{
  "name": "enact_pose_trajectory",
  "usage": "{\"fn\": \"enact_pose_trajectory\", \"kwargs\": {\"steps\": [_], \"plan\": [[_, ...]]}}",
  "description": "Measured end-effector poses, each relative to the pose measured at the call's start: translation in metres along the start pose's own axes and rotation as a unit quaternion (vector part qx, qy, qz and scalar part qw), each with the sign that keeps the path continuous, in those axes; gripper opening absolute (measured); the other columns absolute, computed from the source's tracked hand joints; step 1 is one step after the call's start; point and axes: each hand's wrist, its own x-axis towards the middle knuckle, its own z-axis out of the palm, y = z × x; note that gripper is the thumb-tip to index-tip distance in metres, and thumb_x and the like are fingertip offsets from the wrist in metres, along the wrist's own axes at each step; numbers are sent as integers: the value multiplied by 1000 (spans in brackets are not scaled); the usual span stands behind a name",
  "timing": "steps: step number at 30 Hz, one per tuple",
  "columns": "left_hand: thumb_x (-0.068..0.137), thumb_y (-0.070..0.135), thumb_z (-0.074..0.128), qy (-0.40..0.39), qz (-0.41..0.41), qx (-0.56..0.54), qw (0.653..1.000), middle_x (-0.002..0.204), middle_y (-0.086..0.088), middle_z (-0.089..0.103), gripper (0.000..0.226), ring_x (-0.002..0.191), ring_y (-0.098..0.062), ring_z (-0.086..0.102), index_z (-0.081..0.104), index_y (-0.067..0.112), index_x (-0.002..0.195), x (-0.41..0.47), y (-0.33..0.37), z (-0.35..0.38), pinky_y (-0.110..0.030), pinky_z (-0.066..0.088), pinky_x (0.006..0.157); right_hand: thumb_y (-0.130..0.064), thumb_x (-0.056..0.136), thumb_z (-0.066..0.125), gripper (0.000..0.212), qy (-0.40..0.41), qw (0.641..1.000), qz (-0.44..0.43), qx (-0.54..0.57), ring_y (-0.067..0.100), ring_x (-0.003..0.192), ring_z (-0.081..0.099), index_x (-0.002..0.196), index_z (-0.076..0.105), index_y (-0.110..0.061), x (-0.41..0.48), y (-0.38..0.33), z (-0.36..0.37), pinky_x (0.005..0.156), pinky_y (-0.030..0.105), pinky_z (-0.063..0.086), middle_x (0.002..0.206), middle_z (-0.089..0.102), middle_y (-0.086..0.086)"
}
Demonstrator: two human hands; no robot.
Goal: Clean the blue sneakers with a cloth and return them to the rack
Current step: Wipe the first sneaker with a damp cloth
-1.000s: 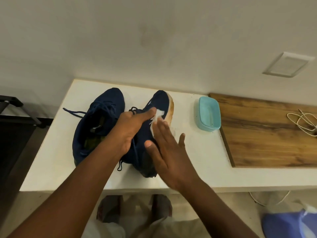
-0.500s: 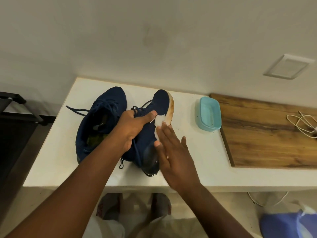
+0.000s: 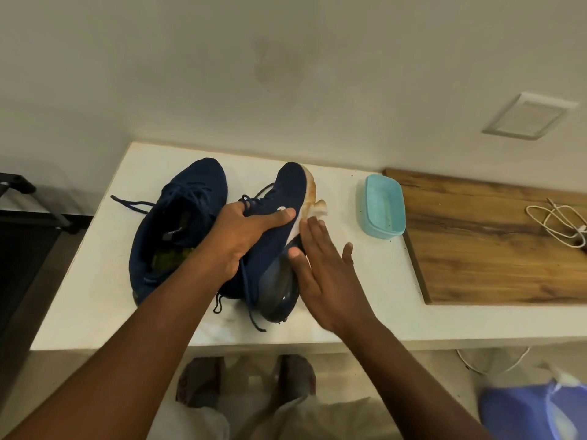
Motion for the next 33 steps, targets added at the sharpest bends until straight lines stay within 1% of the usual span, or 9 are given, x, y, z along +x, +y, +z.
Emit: {"fn": "enact_pose_trajectory", "kwargs": {"steps": [5, 10, 13, 16, 20, 23, 26, 30, 33], "plan": [[70, 33, 92, 7, 3, 14, 1000, 95, -4, 78, 49, 84, -21, 76, 69, 15, 110, -3, 2, 0, -33, 63, 75, -51, 105, 16, 58, 48, 996, -39, 61, -1, 147, -10, 157, 3, -29, 40, 1, -6, 119, 43, -5, 163, -5, -14], [70, 31, 92, -1, -10, 7, 1000, 88, -2, 79, 41, 73, -18, 77, 69, 19, 102, -3, 4, 0, -29, 61, 62, -31, 104, 45, 38, 191, 966, -27, 170, 4, 132, 43, 141, 49, -25, 50, 13, -9, 113, 37, 37, 146, 49, -8], [70, 33, 92, 1, -9, 18, 1000, 87, -1, 79, 41, 71, -16, 77, 68, 20, 101, -2, 3, 2, -27, 60, 59, -33, 98, 58, 39, 211, 958, -34, 193, 3, 117, 52, 136, 53, -29, 68, 20, -18, 98, 32, 49, 128, 53, -15], [68, 35, 92, 8, -13, 22, 1000, 89, -2, 79, 45, 74, -19, 77, 69, 19, 103, -2, 4, 1, -29, 61, 61, -36, 94, 63, 38, 189, 963, -15, 193, 4, 105, 53, 131, 60, -27, 78, 19, -19, 91, 26, 50, 119, 48, -13], [65, 36, 94, 14, -23, 16, 1000, 91, -4, 79, 54, 79, -23, 77, 70, 16, 109, -2, 4, 0, -33, 62, 66, -30, 94, 64, 23, 219, 958, -16, 186, 7, 88, 59, 115, 72, -24, 66, 12, -18, 82, 27, 54, 98, 59, -9], [64, 39, 94, 17, -24, 11, 1000, 89, -4, 79, 56, 77, -22, 77, 70, 15, 109, -2, 4, 1, -31, 62, 64, -31, 95, 62, 23, 167, 977, -14, 128, 0, 79, 55, 116, 72, -25, 42, 15, -11, 76, 5, 42, 100, 64, -8], [66, 37, 93, 6, -23, 11, 1000, 80, -1, 79, 48, 67, -16, 76, 70, 16, 103, -5, 5, 2, -25, 58, 53, -33, 94, 63, 23, 178, 976, 16, 121, -9, 77, 52, 113, 73, -26, 36, 23, -10, 71, -6, 33, 104, 66, -11], [65, 34, 94, -7, -27, 12, 1000, 81, -2, 79, 48, 70, -18, 77, 70, 15, 104, -6, 6, 3, -28, 60, 58, -30, 94, 64, 20, 249, 947, 67, 194, 2, 86, 58, 111, 73, -22, 66, 16, -21, 80, 8, 45, 106, 68, -7], [64, 35, 94, -5, -26, 12, 1000, 86, -4, 80, 54, 77, -22, 77, 71, 15, 108, -4, 5, 0, -32, 62, 65, -25, 94, 65, 15, 241, 944, -9, 223, 3, 87, 60, 106, 74, -26, 64, 6, -16, 73, 14, 51, 96, 62, -13]]}}
